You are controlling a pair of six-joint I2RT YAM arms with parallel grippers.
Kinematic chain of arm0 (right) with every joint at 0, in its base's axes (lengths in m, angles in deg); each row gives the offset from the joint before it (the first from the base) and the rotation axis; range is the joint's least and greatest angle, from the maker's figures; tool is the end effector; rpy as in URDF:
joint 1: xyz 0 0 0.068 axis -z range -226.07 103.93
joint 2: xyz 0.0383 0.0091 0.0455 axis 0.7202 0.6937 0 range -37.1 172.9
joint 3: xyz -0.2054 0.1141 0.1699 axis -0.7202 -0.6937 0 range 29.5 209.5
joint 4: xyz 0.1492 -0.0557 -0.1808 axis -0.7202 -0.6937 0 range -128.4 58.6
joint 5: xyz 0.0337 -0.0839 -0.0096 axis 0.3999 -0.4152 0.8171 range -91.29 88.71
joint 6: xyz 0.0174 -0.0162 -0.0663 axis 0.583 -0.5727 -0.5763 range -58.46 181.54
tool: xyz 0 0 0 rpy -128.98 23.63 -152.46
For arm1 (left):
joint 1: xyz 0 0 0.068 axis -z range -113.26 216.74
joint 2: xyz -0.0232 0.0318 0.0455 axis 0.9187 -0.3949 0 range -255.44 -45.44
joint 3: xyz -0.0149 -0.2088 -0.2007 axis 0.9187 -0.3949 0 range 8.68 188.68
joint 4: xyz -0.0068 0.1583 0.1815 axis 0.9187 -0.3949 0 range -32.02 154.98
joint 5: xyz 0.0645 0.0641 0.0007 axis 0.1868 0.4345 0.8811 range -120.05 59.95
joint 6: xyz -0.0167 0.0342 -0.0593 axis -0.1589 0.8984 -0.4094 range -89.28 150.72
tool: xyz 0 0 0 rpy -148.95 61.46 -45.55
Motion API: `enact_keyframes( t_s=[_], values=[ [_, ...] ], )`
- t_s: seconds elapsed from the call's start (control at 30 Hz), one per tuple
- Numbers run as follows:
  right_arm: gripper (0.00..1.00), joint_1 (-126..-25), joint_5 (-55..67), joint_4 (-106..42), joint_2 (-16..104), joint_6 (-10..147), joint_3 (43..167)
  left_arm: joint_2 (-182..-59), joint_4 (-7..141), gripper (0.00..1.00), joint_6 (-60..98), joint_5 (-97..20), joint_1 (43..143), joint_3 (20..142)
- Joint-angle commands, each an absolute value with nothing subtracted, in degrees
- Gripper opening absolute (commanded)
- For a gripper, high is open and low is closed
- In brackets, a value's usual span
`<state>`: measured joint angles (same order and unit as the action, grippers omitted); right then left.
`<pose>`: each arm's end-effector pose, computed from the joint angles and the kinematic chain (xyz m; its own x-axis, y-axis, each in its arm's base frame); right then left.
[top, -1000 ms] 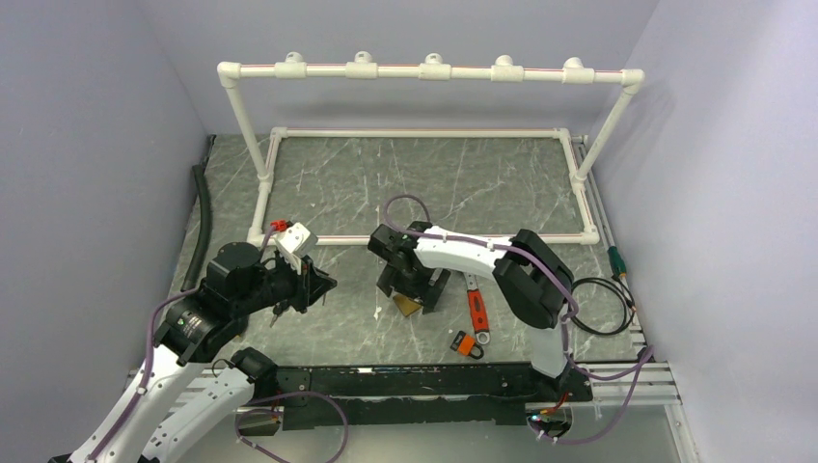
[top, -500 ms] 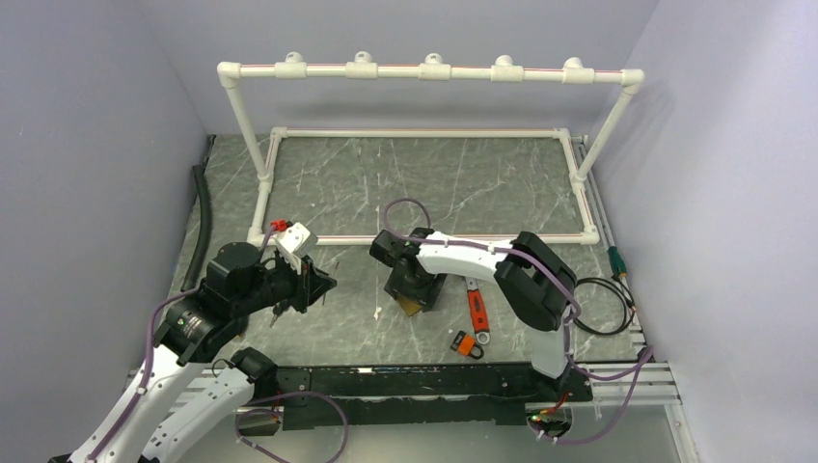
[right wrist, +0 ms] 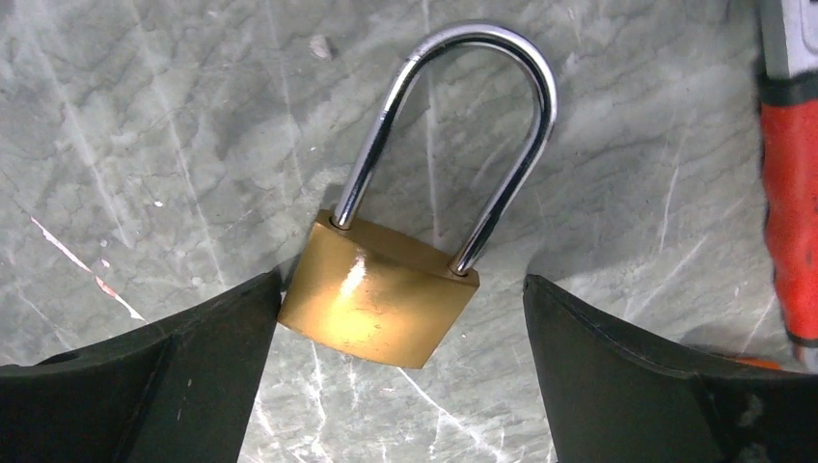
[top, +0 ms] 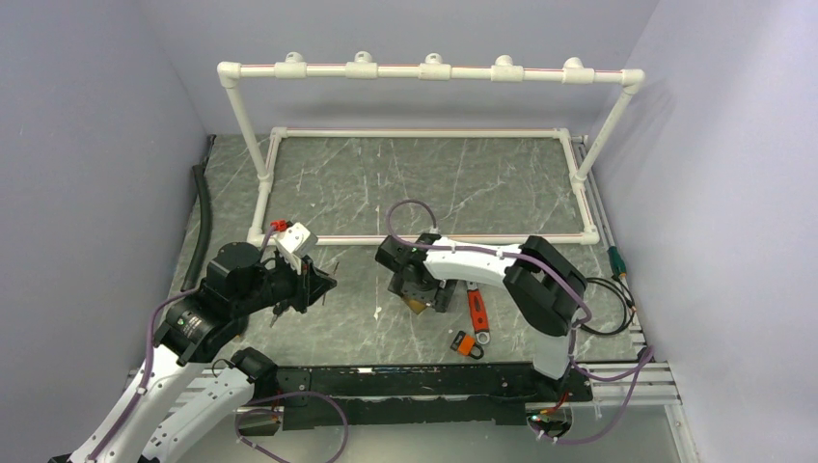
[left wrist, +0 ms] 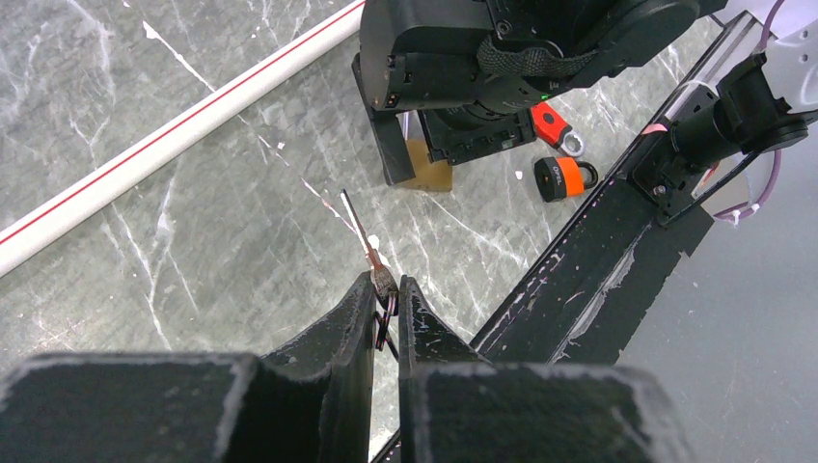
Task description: Unlock with the key
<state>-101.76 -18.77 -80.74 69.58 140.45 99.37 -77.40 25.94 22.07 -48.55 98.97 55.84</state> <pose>0.1969 0.2578 0.1691 -0.8702 0.3854 -0.3069 0.4026 0.9154 0.0082 0.0733 -0.0679 0.3270 -0.4510 0.1158 -0.8850 0.6914 0.6724 -0.2643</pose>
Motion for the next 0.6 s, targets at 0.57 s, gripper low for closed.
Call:
enact_keyframes(
  t_s=[0.57],
  values=[
    [1.0,-100.84,-18.74,-79.95,67.05,158.1,95.42,-77.48,26.75,0.0,22.37,-49.32,99.08,55.64]
  ],
)
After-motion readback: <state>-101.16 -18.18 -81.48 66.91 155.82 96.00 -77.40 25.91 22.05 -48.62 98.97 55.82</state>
